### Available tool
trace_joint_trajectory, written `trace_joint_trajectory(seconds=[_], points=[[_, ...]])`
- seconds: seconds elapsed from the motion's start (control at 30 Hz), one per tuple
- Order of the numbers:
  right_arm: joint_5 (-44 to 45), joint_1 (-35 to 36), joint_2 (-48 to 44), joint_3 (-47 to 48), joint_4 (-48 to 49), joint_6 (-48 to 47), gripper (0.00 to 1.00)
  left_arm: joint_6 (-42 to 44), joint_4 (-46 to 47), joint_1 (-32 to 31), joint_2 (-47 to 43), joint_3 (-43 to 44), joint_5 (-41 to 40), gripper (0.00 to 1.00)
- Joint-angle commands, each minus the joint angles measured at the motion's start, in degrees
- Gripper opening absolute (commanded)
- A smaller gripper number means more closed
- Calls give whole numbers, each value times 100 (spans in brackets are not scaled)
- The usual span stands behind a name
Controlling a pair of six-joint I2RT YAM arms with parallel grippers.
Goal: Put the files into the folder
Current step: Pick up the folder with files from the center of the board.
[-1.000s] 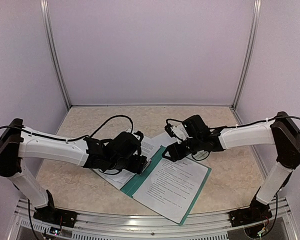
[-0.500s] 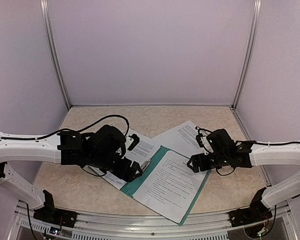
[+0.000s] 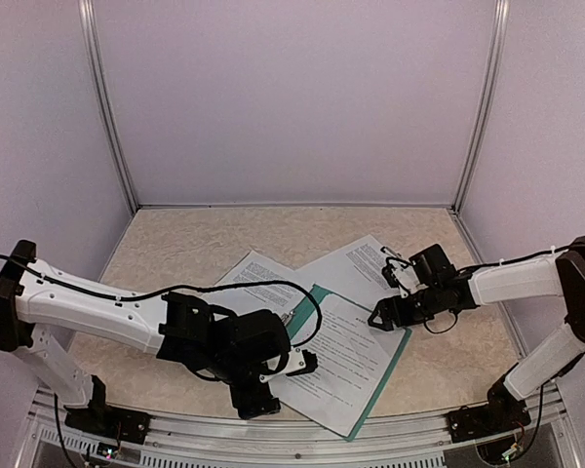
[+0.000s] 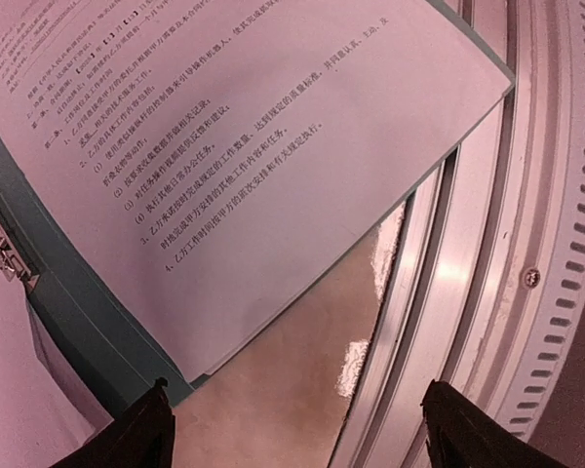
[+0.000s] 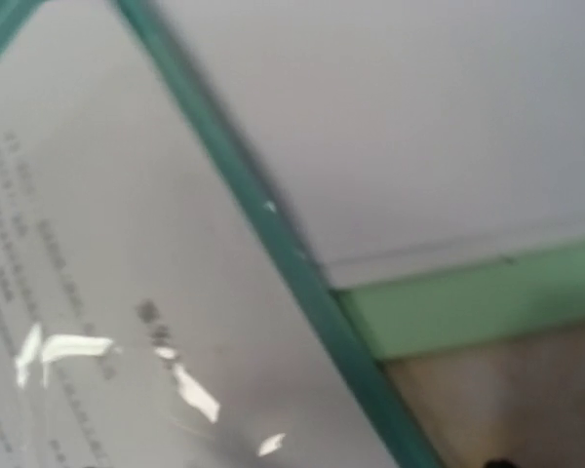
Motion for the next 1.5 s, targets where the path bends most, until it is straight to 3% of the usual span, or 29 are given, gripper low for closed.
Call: trace_joint_trajectory(seconds=[0.0, 0.33, 0.73, 1.3, 1.47], points=[[-715, -246, 312, 135, 26, -534, 82, 1169, 75, -169, 312, 94, -101, 85], [-1367, -411, 1208, 614, -339, -1178, 76, 2357, 851, -268, 433, -623, -653, 85], [-2073, -427, 1079, 735, -506, -1150, 67, 3576, 2241, -278, 490, -1317, -973, 80], [-3162, -469, 979, 305, 442, -309, 48, 3526, 2624, -536, 399, -1403, -721, 74], [-3225, -469, 960, 215, 572, -159, 44, 3627, 3025, -603, 503, -1499, -1153, 69]])
